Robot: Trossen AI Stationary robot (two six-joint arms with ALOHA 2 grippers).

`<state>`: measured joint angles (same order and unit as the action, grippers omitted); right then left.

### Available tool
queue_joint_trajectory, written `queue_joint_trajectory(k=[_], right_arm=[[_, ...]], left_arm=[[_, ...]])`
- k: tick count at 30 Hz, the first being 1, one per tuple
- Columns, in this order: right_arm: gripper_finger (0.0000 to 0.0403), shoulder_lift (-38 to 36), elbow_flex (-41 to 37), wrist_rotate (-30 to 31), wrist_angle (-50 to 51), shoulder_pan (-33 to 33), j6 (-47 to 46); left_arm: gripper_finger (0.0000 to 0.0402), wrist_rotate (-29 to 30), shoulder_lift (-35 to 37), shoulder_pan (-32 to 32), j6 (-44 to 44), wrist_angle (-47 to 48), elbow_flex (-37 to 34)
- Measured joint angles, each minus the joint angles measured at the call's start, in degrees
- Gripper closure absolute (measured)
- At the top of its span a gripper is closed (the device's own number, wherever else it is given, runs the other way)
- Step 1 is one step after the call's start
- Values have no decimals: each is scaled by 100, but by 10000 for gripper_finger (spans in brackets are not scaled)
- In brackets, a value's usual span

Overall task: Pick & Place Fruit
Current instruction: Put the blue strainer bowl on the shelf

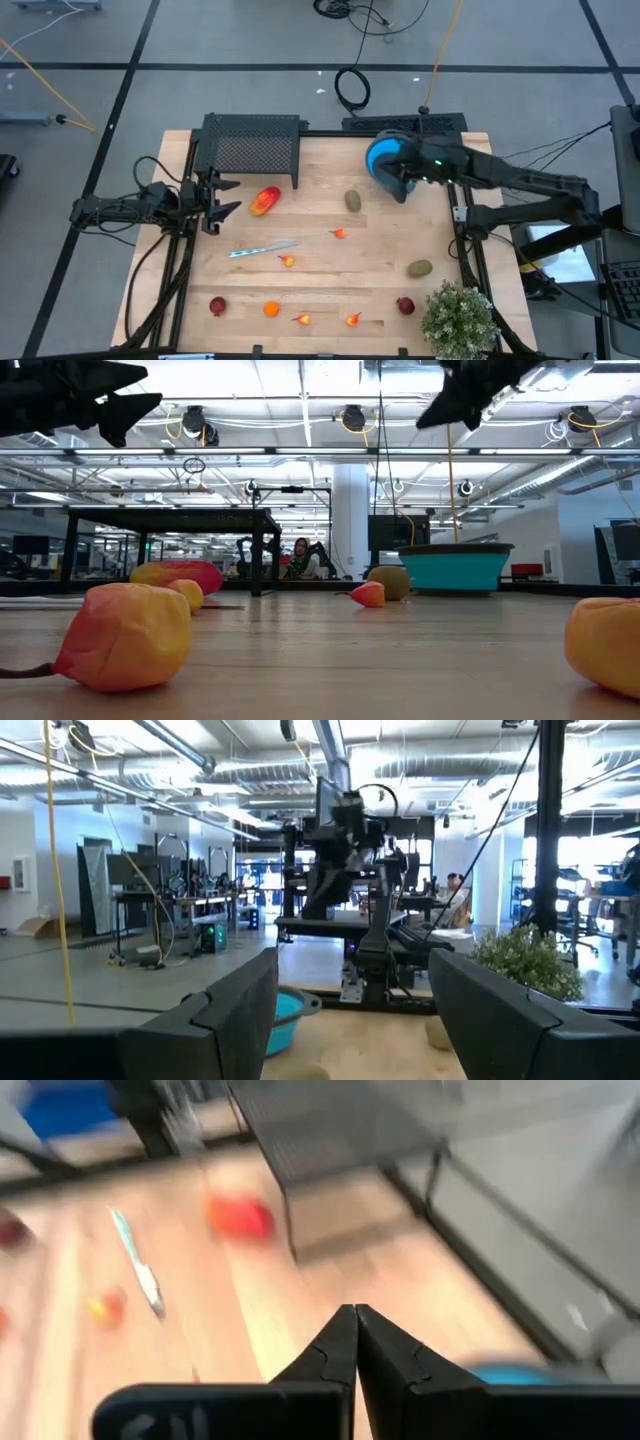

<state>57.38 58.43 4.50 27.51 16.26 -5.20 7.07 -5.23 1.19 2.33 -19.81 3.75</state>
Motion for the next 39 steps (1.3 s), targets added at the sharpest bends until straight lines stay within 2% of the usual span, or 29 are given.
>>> queue_joint_trajectory(k=[4,8,12,16,19,28,36,39], right_arm=[[401,541,527,14,1016,402,-231],[380,881,636,21,1782,864,-651],[339,1009,645,83,2440,1280,-924],[289,1017,645,550,2931,1598,-1221],[255,1022,645,688,3192,1856,-1383],[190,1174,645,752,3324,2550,-1980],[180,1678,497,720,3296,2883,-2153],[182,1818,330,540,3291,2999,-2280]], left_arm=[[146,0,0,1,-2,0,0],[146,-1,0,0,-222,0,0],[146,-4,0,0,-534,0,0],[146,-4,0,1,-616,-1,0],[146,-4,0,0,-648,0,0],[147,-4,0,0,-1609,0,0],[146,-7,0,2,-1790,0,0],[146,-8,0,0,-1795,0,0]])
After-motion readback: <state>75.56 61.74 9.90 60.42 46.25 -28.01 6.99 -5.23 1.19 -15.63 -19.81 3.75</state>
